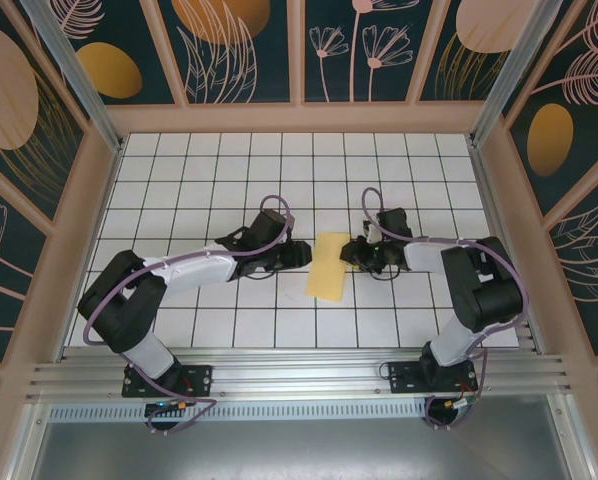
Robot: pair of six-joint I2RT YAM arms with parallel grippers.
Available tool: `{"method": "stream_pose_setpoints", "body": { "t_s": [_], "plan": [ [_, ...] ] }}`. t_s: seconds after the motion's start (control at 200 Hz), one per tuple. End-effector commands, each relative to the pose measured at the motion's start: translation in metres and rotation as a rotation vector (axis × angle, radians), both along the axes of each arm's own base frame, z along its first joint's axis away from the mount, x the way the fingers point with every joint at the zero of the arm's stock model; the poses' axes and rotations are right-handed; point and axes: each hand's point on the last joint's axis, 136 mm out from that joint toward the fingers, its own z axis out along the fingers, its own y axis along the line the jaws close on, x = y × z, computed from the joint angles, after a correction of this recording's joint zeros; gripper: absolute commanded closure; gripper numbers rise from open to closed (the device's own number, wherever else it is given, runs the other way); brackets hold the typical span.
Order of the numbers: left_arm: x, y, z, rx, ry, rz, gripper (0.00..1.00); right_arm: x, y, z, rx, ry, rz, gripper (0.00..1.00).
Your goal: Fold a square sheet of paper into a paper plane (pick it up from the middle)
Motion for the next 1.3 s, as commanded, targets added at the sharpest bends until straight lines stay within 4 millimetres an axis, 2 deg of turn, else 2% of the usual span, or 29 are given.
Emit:
{"method": "stream_pose_setpoints", "body": {
  "t_s": [0.0,0.09,0.17,0.325,0.46,0.596,0.761,0.906,1.136,1.291],
  "plan": [
    [-0.002,0.002,-0.003,-0.015,0.005,0.017,0.52,0.012,0.018,0.009,0.035,-0.041,0.054,0.77],
    [-0.001,0.006,-0.001,-0.023,-0.004,0.035,0.52,0.016,0.025,0.012,0.051,-0.048,0.077,0.81],
    [0.003,0.01,-0.001,-0.024,-0.014,0.057,0.48,0.02,0.025,0.013,0.036,-0.05,0.087,0.76],
    [0.006,0.007,-0.002,-0.058,0.0,0.076,0.48,0.026,-0.002,-0.001,-0.129,-0.019,0.022,0.65],
    [0.007,0.004,0.006,-0.124,0.0,0.105,0.47,0.023,-0.017,0.01,-0.18,-0.051,-0.013,0.62],
    [0.008,0.008,0.009,-0.153,-0.008,0.146,0.45,0.011,-0.007,0.022,-0.093,-0.075,0.0,0.62],
    [0.003,0.015,0.007,-0.189,0.006,0.188,0.43,-0.004,0.001,0.014,-0.093,-0.051,0.014,0.63],
    [-0.003,0.016,0.005,-0.242,0.023,0.203,0.42,-0.02,0.012,0.012,-0.02,-0.033,0.02,0.7],
    [-0.005,0.012,0.002,-0.283,0.036,0.195,0.42,-0.041,0.012,0.003,0.009,0.009,0.018,0.77],
    [-0.004,0.008,0.002,-0.292,0.04,0.184,0.42,-0.051,0.014,0.007,0.029,0.01,0.026,0.77]
  ]
}}
